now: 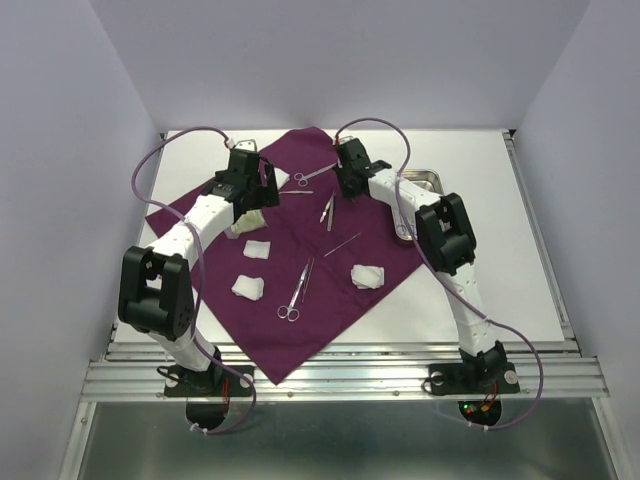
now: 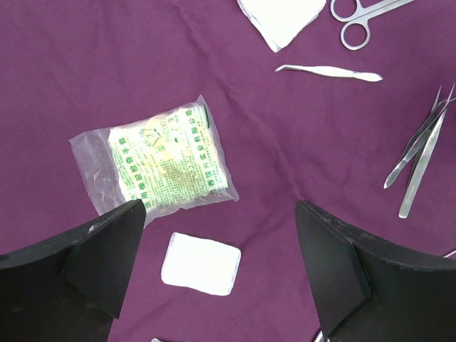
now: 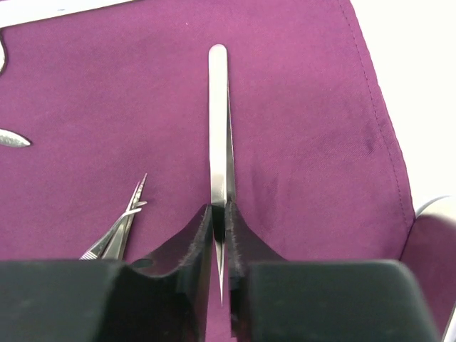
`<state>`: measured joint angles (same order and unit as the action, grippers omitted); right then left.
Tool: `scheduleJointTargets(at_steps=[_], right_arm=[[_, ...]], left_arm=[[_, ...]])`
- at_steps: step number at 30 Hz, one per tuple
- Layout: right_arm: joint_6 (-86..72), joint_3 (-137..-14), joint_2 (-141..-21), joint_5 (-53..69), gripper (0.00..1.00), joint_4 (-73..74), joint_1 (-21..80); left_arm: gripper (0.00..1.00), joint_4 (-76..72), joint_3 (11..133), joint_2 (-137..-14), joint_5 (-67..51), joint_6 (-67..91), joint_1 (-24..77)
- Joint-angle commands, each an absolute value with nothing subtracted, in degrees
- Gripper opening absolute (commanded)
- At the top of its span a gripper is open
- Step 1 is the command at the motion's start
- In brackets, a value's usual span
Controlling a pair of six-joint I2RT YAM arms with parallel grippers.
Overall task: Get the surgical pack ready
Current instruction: Pick up the medical item from the surgical kit, then place the medical item in the container.
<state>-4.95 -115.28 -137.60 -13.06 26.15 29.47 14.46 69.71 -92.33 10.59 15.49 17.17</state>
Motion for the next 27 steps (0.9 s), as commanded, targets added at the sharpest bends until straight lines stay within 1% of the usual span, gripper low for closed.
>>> scheduleJointTargets(at_steps=[1,5,14,18,24,27], right_arm=[[-5.7,-113.4,-131.1,-14.1,0.11,22.9,29.5],[-6.3,-111.5,-128.2,-15.4,0.08,22.5,29.5],[-7.2,-104.3,-118.1,-19.1,0.08,20.3,29.5],[-7.7,-99.9,-113.5,-21.0,0.08,20.2,27.0],[-8.5,-86.0,-104.3,-22.5,0.08,17.6,21.2],[-8.1,-79.3,-101.6,-22.5,0.08,16.3,18.4]], left_arm=[[0.99,13.7,69.3,-89.6,11.3,15.0,17.3],[0.99,13.7,69.3,-90.0,10.9,15.2,17.3],[0.99,13.4,69.3,-90.5,10.6,15.1,17.3],[0.99,13.4,69.6,-90.8,10.4,15.0,17.3],[0.99,13.4,69.9,-91.1,10.1,14.9,17.3],[0.99,13.4,70.0,-91.3,9.6,14.6,17.3]])
